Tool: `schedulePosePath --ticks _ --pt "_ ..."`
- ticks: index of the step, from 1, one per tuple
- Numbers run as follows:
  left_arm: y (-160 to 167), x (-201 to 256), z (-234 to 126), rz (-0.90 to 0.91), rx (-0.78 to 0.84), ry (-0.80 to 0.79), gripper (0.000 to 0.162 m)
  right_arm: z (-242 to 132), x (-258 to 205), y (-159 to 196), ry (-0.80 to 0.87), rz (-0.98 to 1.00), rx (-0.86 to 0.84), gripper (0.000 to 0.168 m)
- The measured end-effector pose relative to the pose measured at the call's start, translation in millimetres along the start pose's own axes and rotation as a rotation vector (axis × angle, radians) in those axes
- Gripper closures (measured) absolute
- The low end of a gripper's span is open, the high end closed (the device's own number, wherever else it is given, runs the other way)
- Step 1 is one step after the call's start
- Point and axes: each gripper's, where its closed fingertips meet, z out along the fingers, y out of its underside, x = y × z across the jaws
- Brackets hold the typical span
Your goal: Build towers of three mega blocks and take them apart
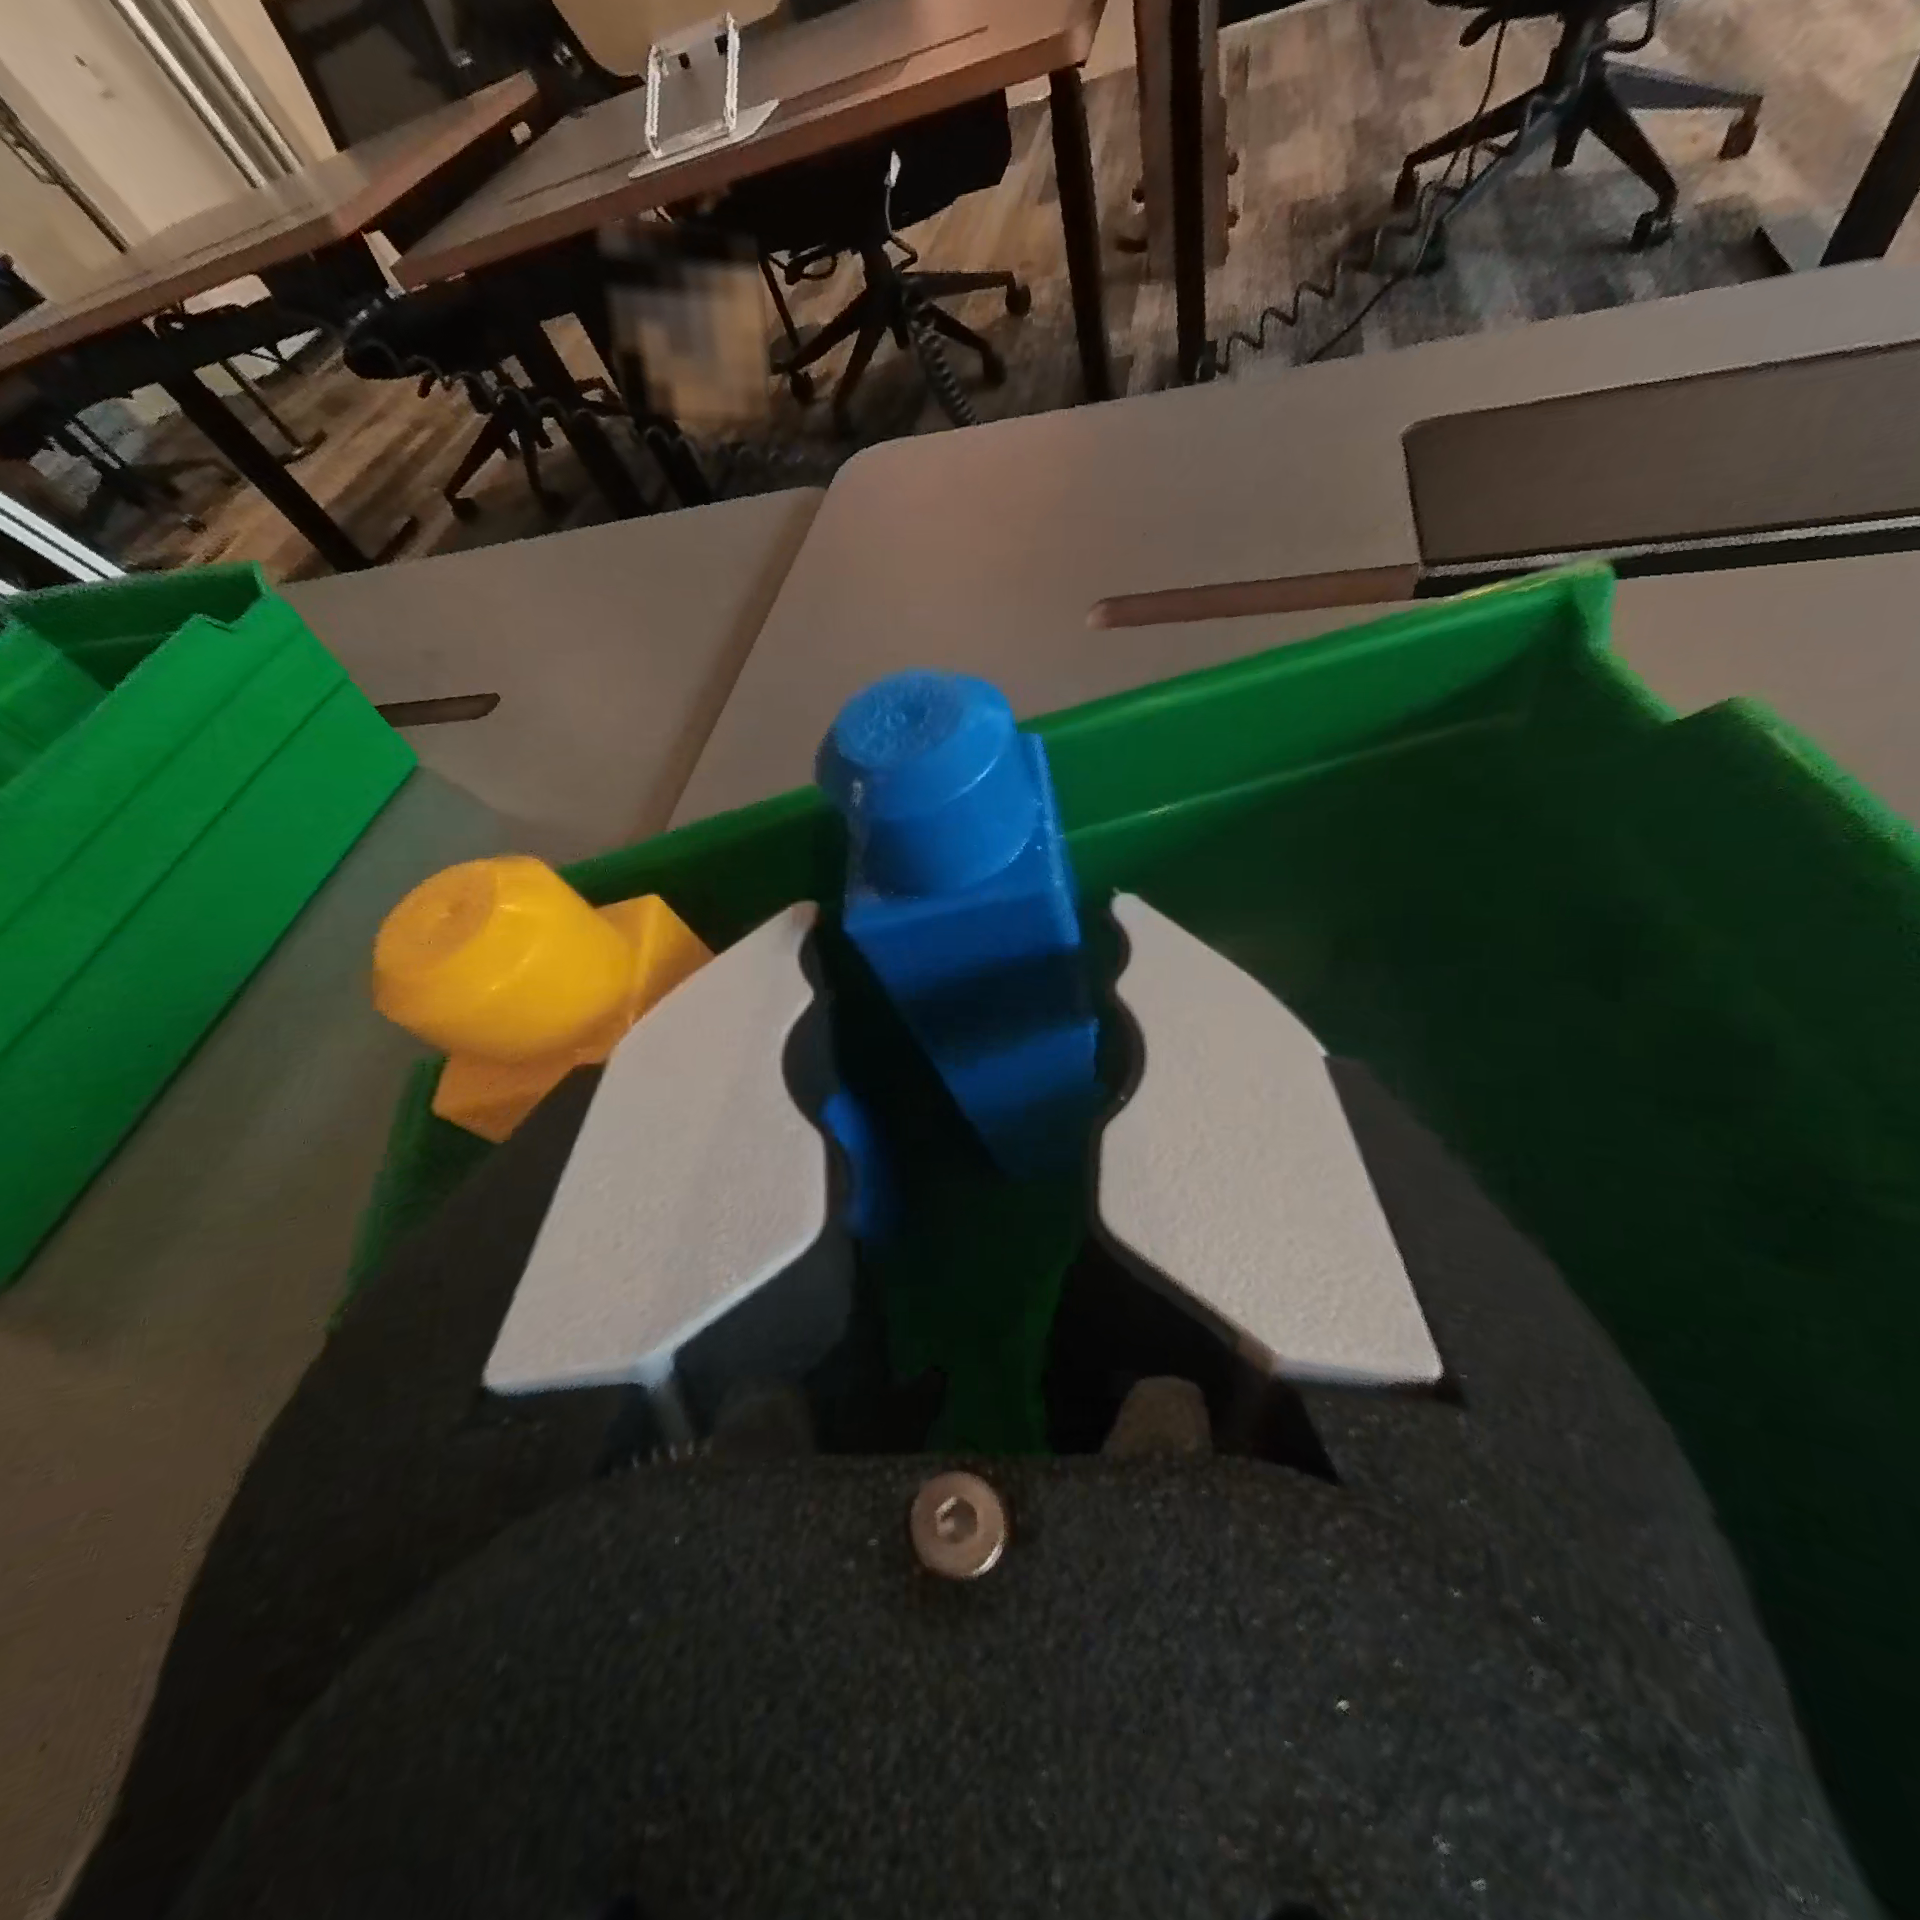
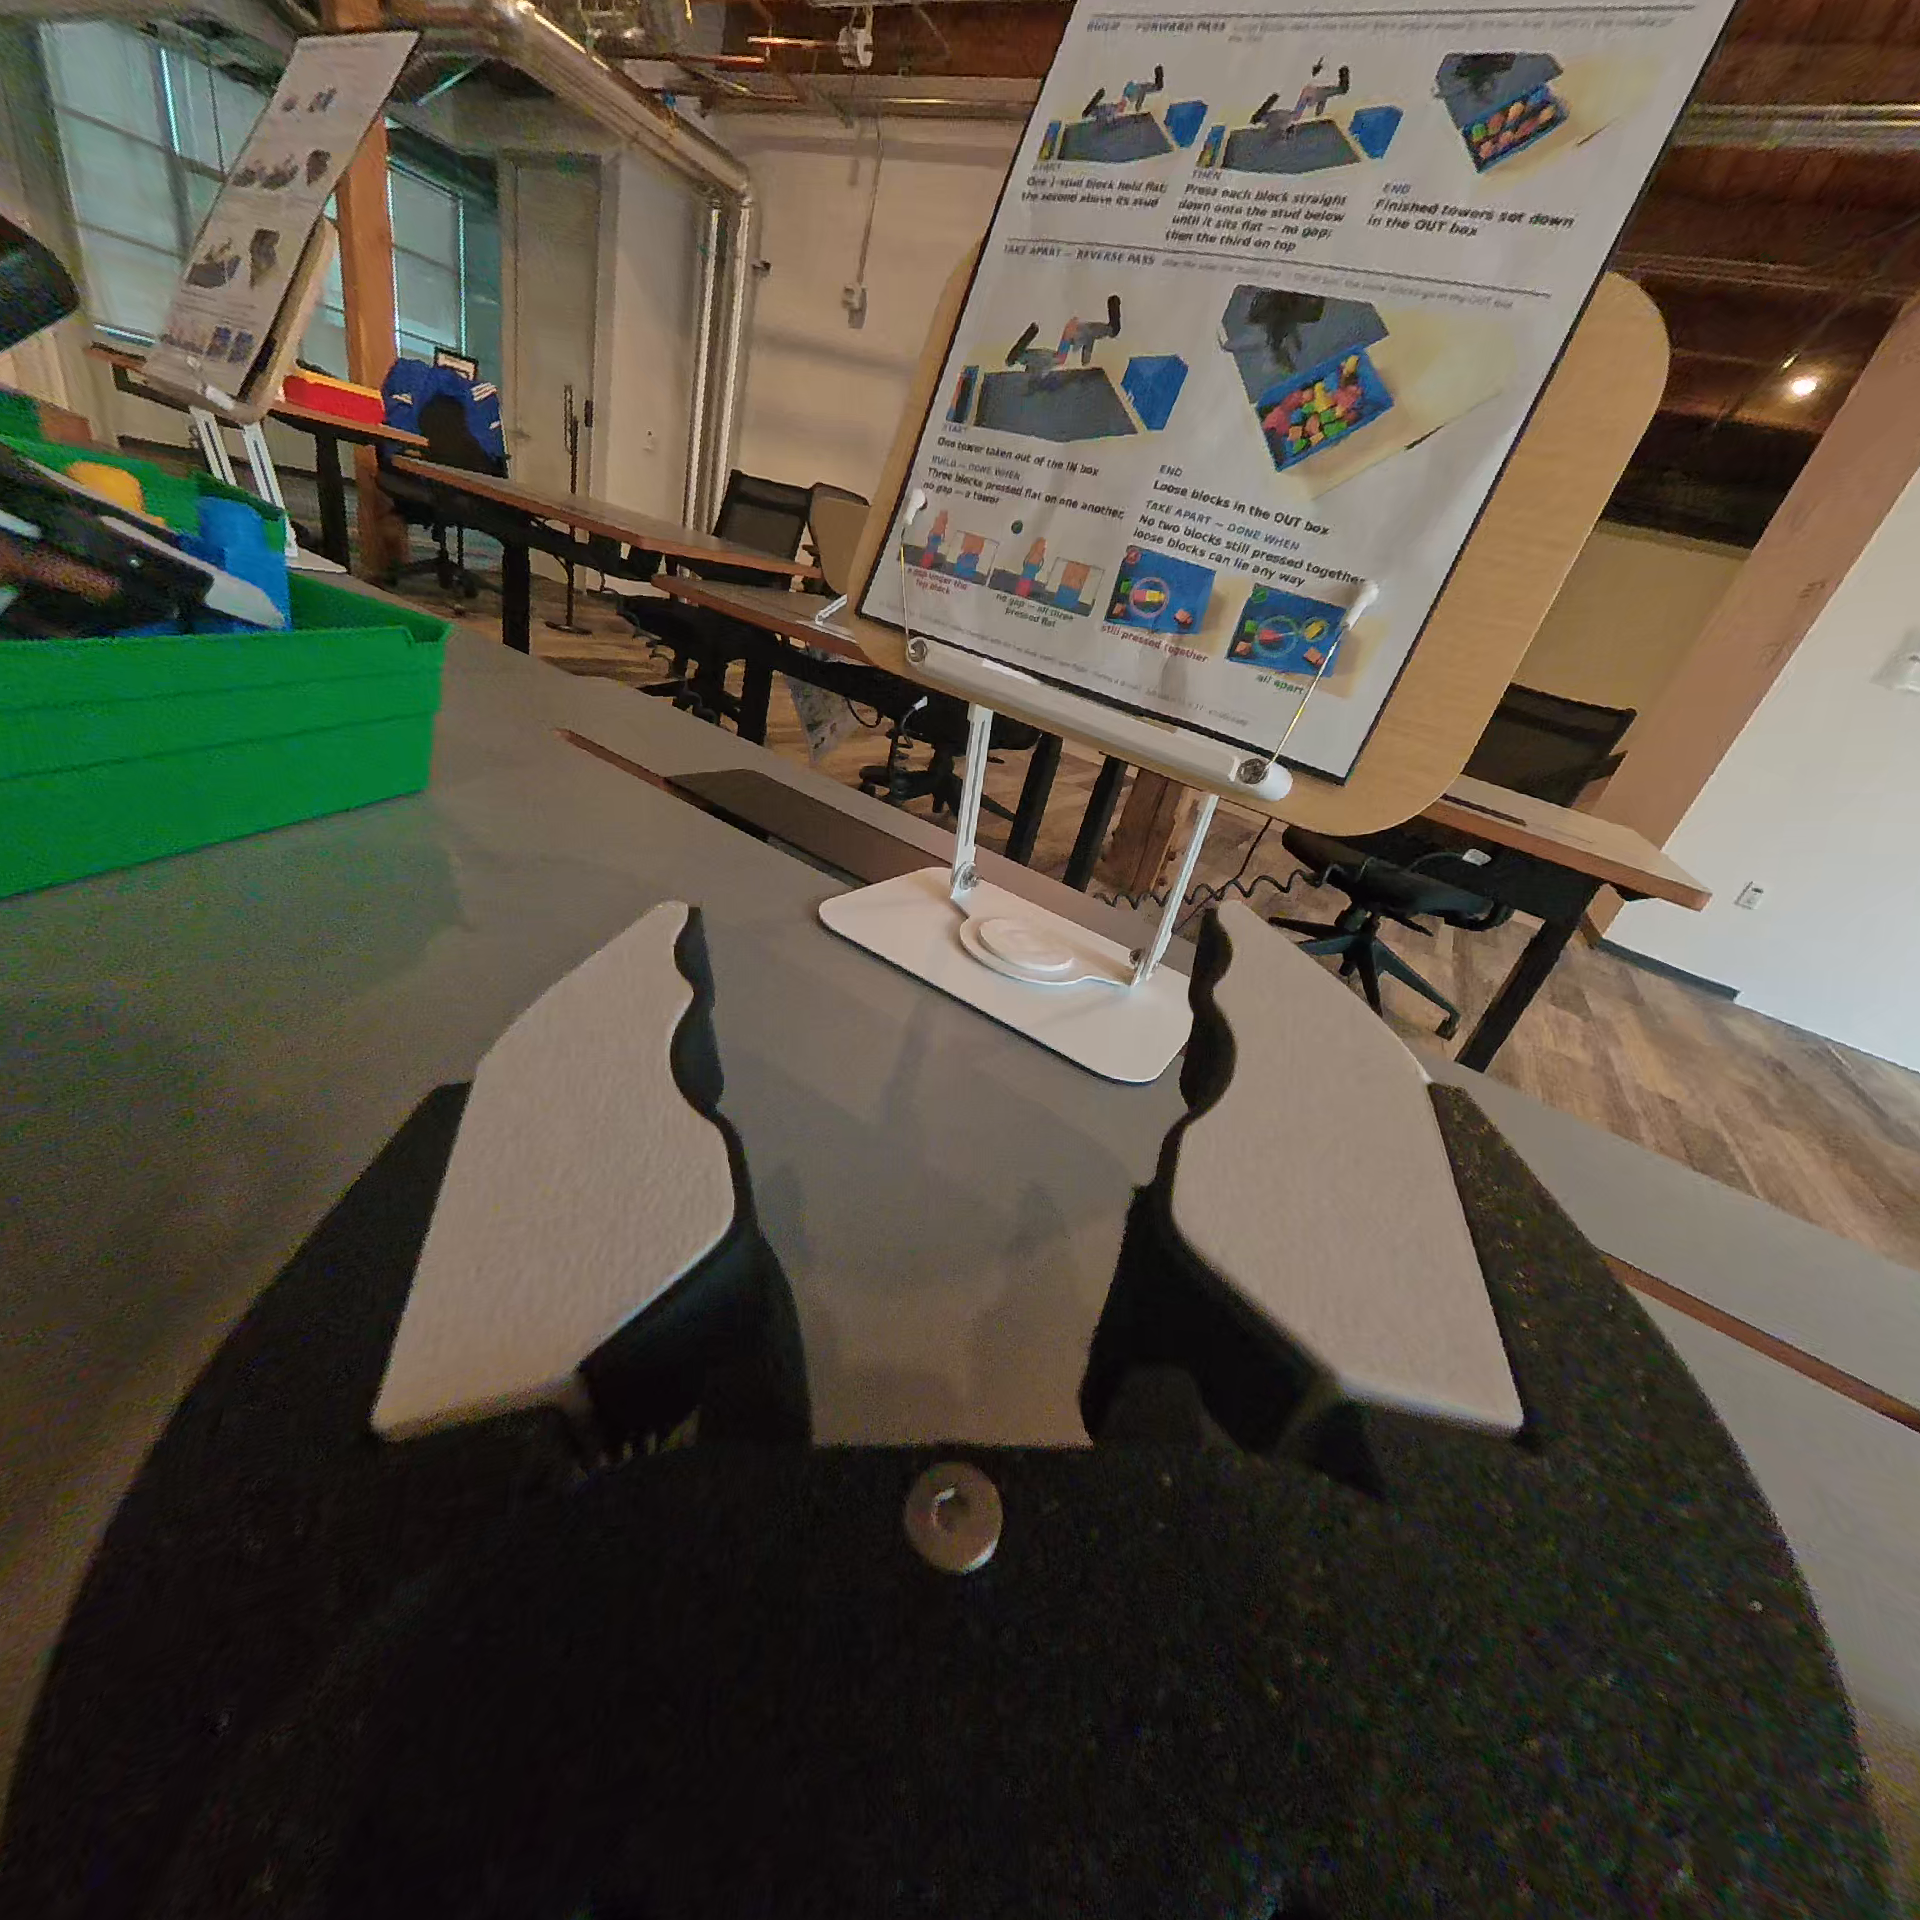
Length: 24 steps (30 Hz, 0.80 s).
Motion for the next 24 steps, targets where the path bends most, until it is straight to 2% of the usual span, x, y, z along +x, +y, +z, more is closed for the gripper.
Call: schedulePosePath --ticks 1,6,9,13,19,24 --pt "1.3 -0.7 2.0 -0.006 0.003 -0.005 0.121 0.3 -0.2 0.7 -0.001 -0.002 -0.004 0.080" --pt "-7.3 -0.6 -6.1 -0.012 0.048 -0.002 0.124 1.7 -2.1 4.7 -0.012 -0.011 -0.022 0.080" --pt "-31.6 5.5 -26.9 -0.016 0.134 0.028 0.125 3.0 -6.8 5.4 -0.032 -0.019 -0.026 0.080" --pt "-83.2 29.7 -72.7 -0.066 0.305 0.147 0.125 4.7 -14.2 6.4 -0.059 -0.053 -0.037 0.081" --pt "-151.2 107.4 -158.9 -0.132 0.548 0.429 0.125 5.8 -32.3 1.5 -0.132 -0.106 -0.014 0.082" --pt "-168.3 203.4 -216.9 -0.210 0.629 0.740 0.125 4.2 -49.1 -9.4 -0.195 -0.154 0.044 0.083"
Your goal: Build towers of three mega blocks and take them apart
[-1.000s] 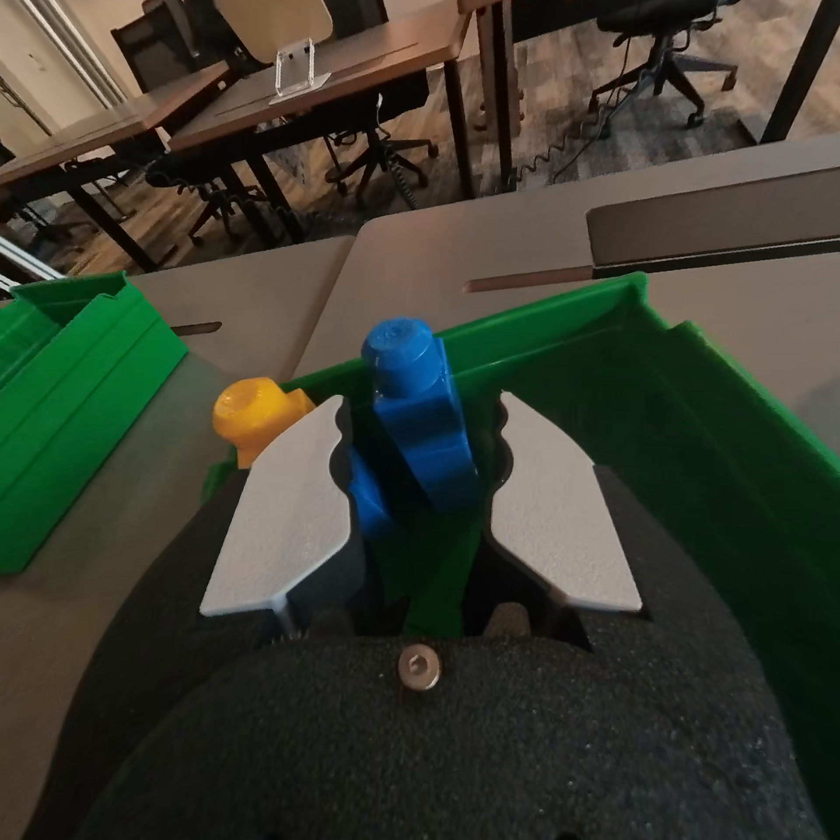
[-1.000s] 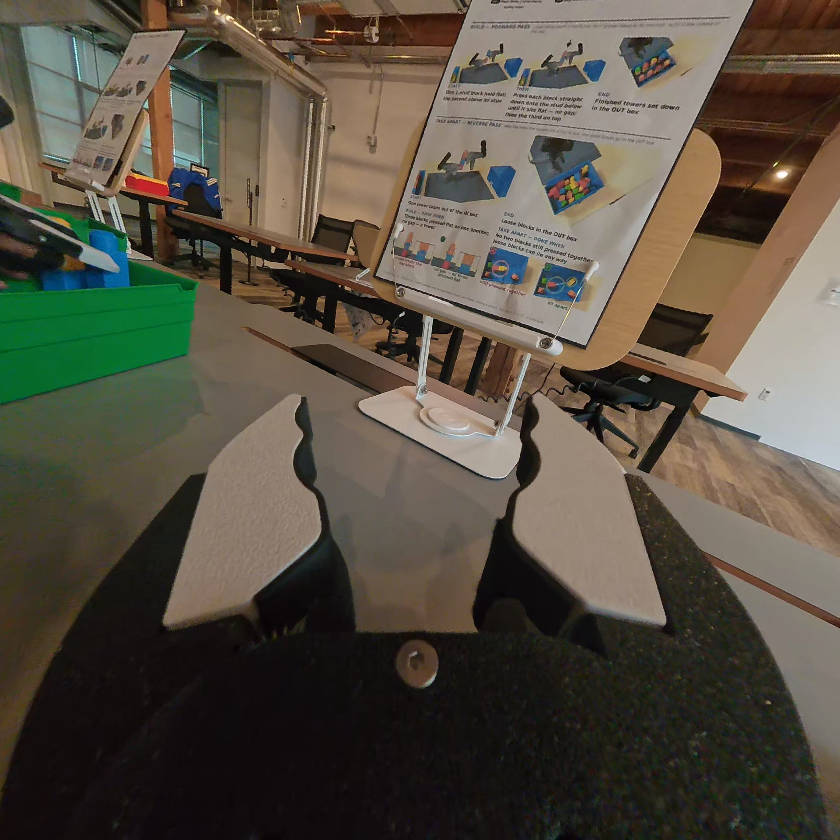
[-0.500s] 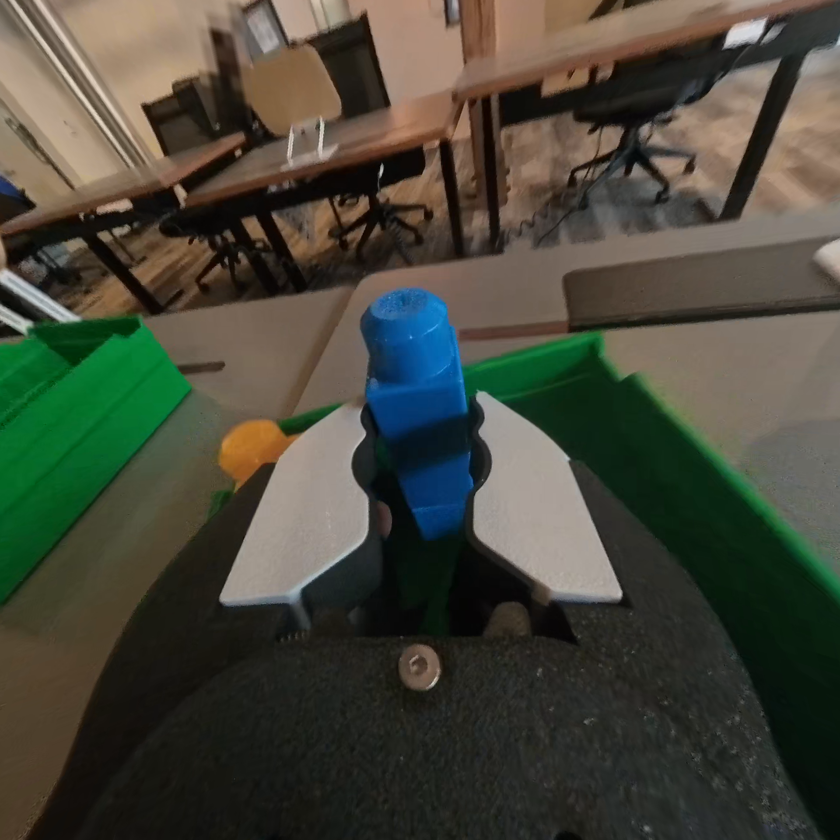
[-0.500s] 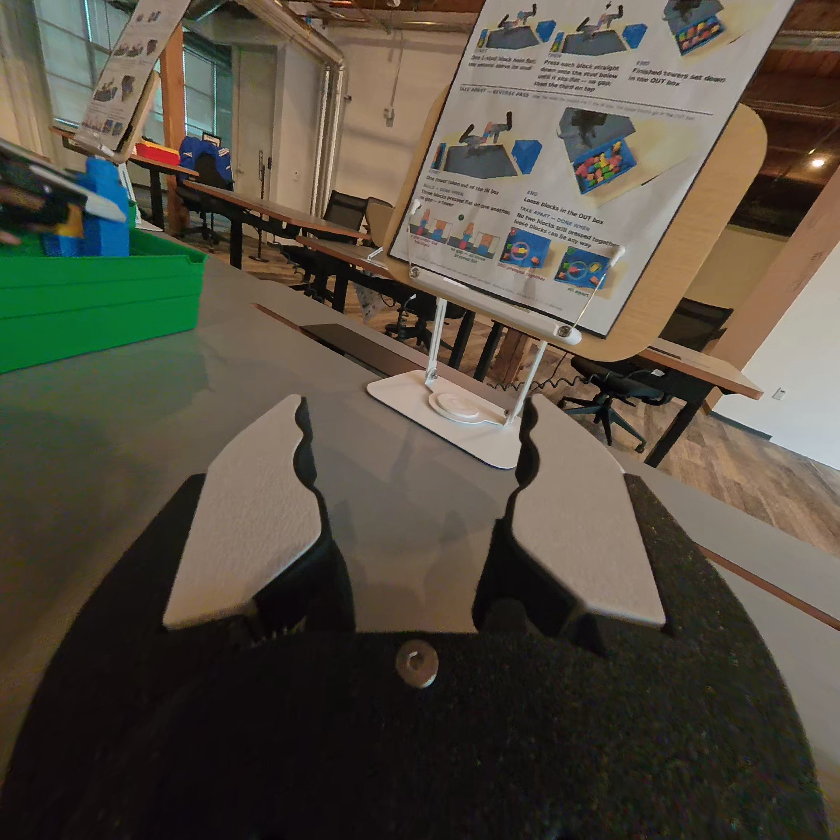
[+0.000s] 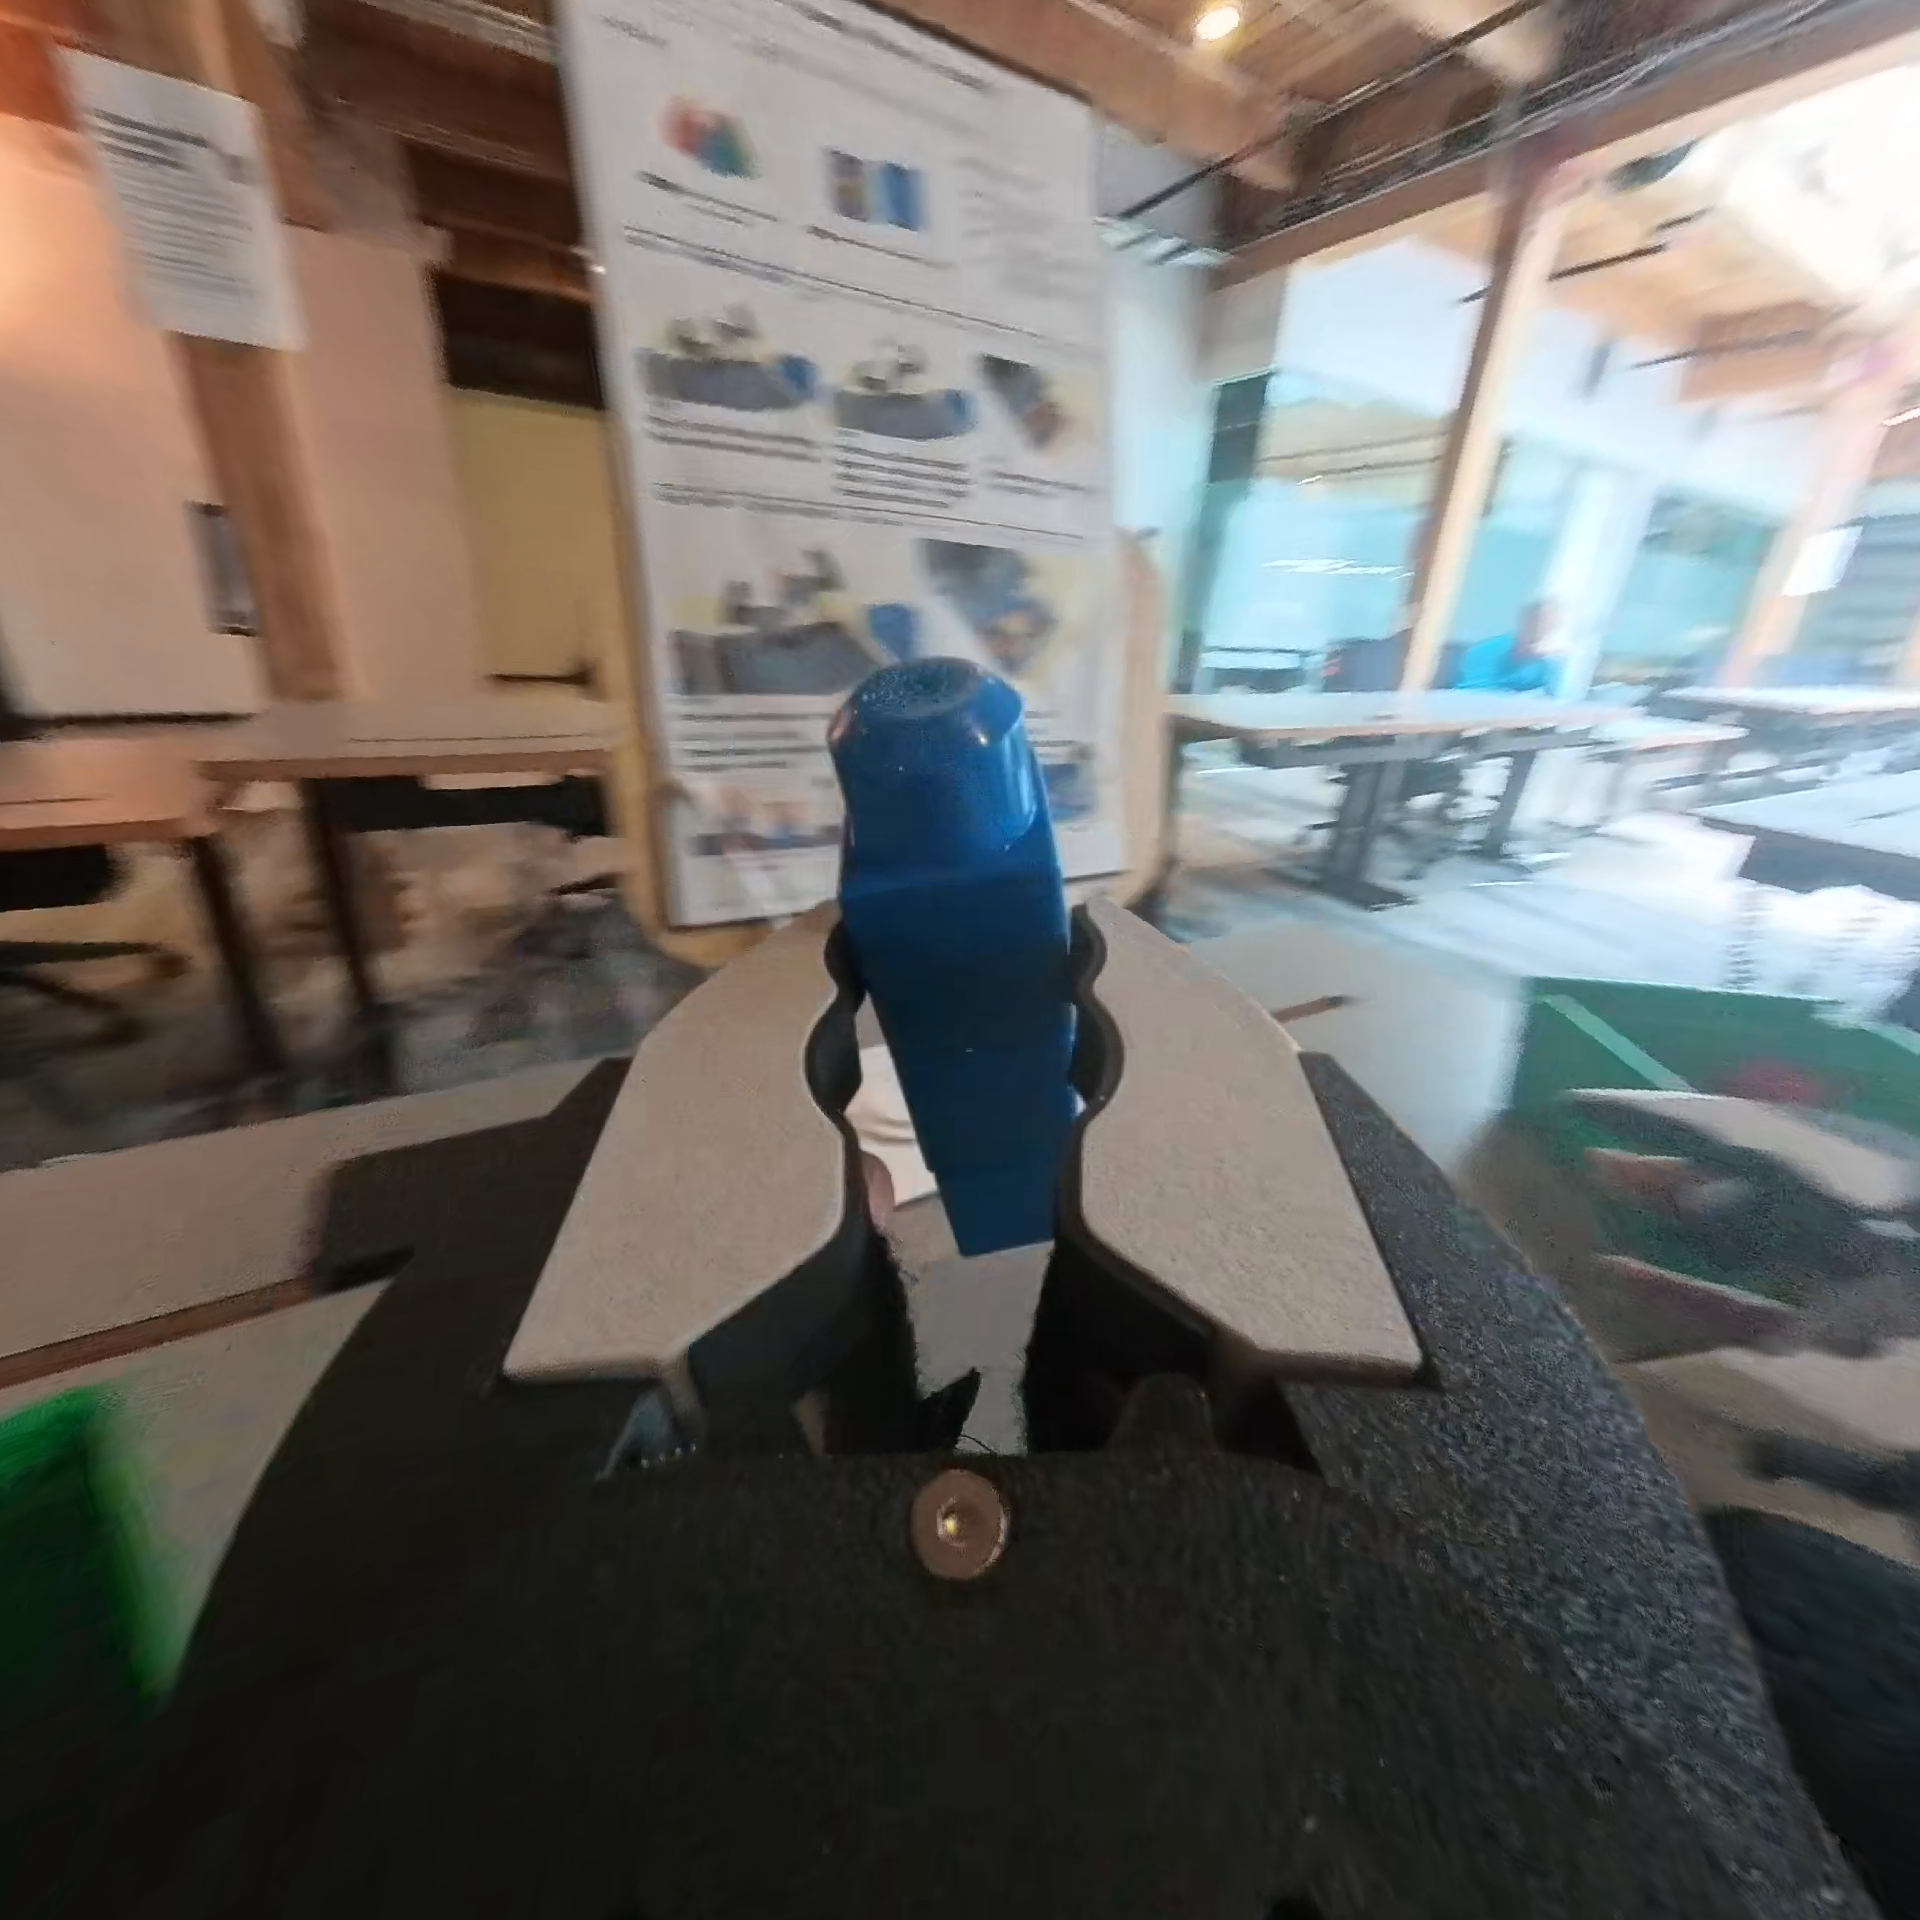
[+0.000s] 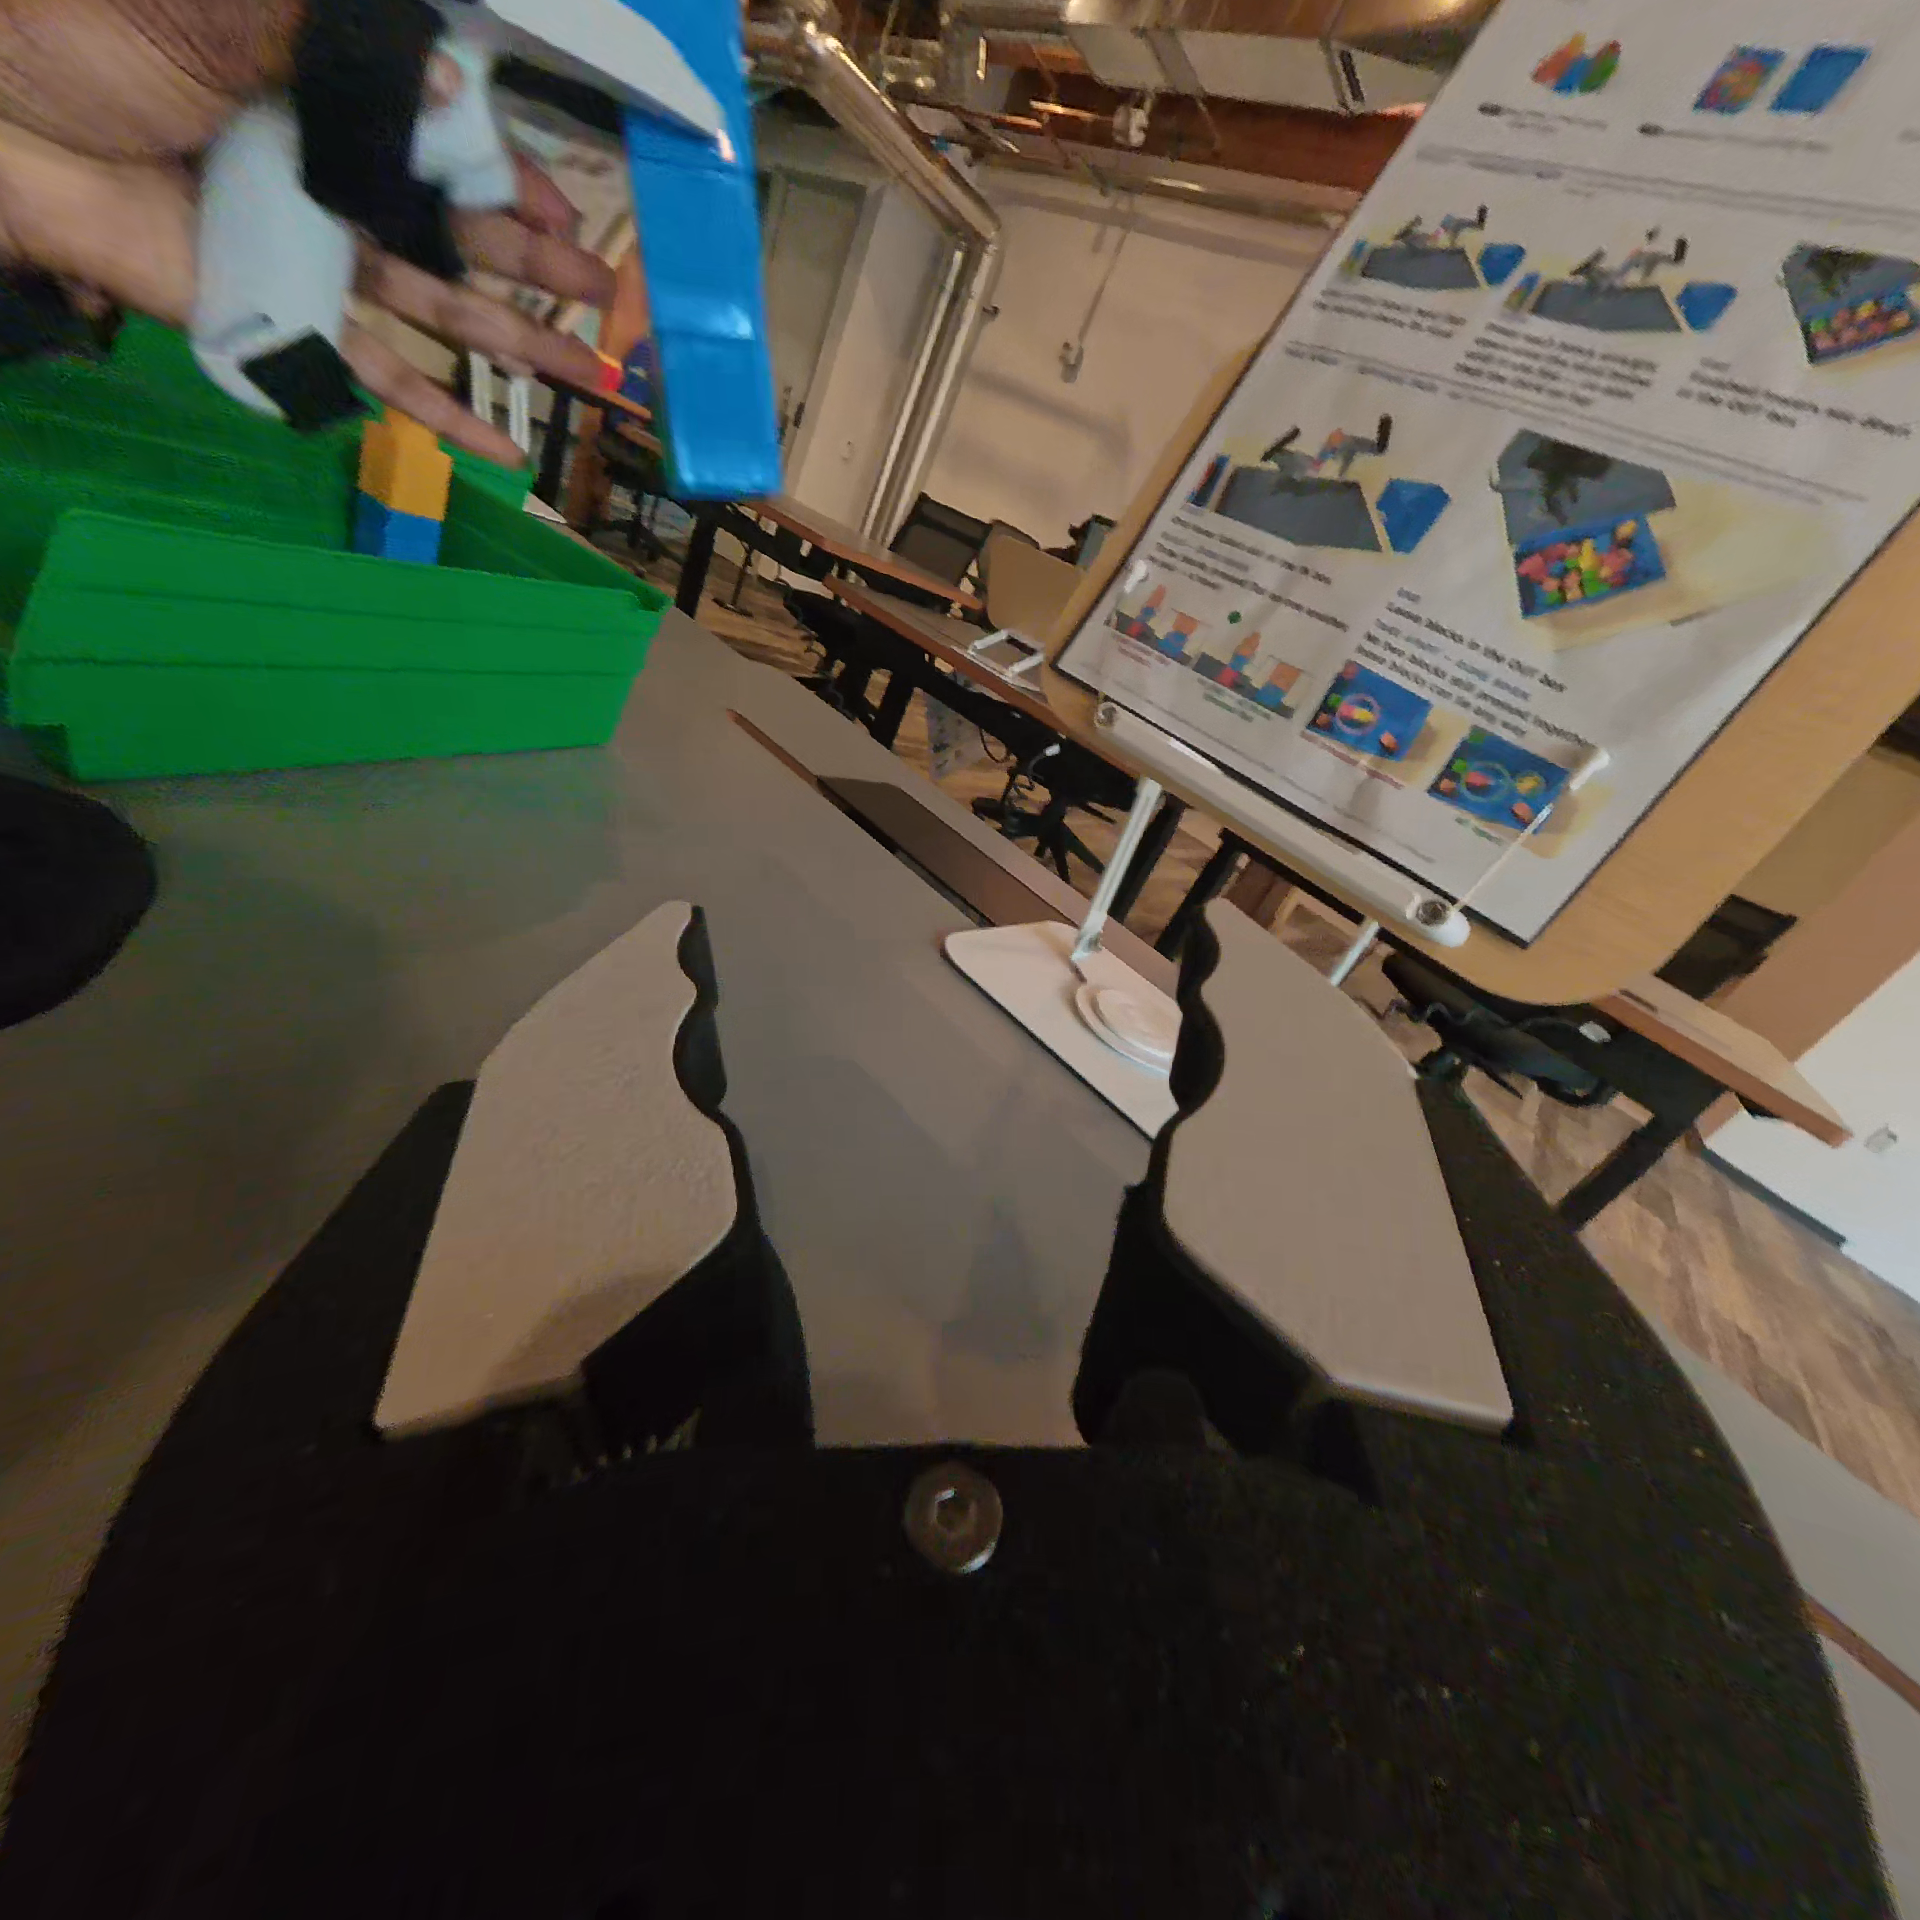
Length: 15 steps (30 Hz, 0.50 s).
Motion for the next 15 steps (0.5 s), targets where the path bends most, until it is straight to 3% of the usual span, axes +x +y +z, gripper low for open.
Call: schedulePosePath --ticks 7,15 --pt "44.1 131.2 35.5 -0.251 -0.044 0.327 0.125 -1.6 -11.6 -15.4 -0.047 -0.013 0.087 0.087" --pt "77.4 176.1 43.8 -0.418 -0.125 0.443 0.125 1.8 -14.1 -4.9 -0.045 -0.046 0.027 0.101"
